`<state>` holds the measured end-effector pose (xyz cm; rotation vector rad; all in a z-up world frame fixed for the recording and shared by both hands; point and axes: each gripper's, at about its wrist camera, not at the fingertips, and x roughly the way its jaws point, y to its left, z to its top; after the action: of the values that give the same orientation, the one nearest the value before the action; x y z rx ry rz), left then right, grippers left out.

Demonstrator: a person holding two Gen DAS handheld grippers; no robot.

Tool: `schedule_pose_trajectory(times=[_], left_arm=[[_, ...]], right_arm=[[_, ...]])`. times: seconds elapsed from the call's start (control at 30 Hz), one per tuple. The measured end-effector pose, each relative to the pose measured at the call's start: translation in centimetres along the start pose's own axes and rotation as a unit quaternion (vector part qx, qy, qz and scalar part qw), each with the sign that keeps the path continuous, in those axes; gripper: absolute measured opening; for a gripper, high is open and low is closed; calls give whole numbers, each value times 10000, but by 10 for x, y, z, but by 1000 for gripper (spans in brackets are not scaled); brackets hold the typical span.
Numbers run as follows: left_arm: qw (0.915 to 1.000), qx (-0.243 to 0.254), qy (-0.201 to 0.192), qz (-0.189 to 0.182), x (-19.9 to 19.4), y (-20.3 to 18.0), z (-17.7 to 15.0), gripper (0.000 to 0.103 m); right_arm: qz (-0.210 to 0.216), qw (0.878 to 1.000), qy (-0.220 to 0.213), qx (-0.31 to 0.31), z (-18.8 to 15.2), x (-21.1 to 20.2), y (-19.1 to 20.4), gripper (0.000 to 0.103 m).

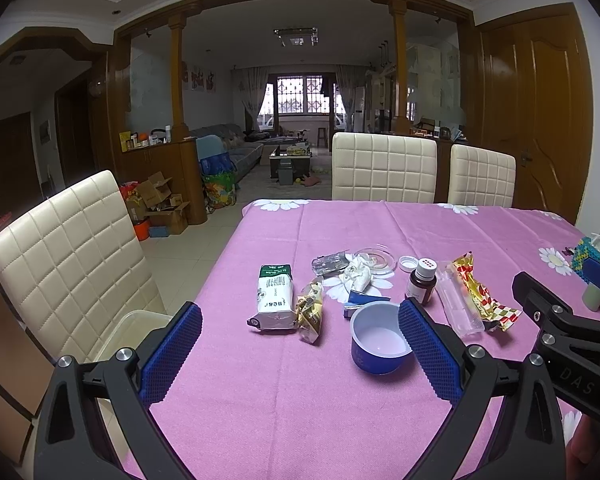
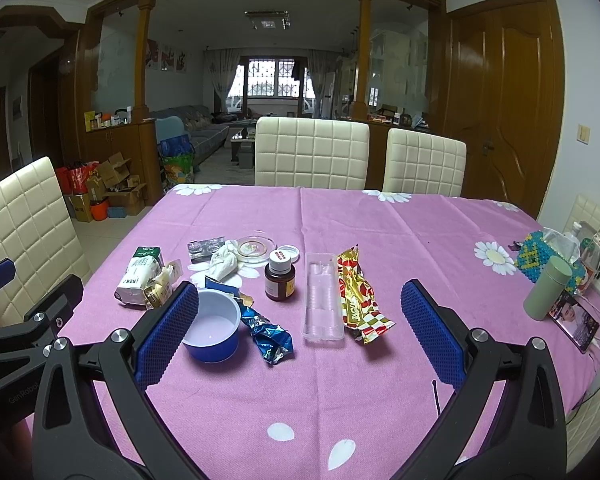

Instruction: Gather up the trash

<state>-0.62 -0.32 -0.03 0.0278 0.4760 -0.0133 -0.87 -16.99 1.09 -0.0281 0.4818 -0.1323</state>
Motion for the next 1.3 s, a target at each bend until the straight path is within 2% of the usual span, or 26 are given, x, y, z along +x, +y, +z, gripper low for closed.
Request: schedule_pose_trajectory(times=[1.3], left_arm=[[10000,9,5,0,6,0,1,96]], right_arm=[[17,10000,21,13,-1,1,-1,100]])
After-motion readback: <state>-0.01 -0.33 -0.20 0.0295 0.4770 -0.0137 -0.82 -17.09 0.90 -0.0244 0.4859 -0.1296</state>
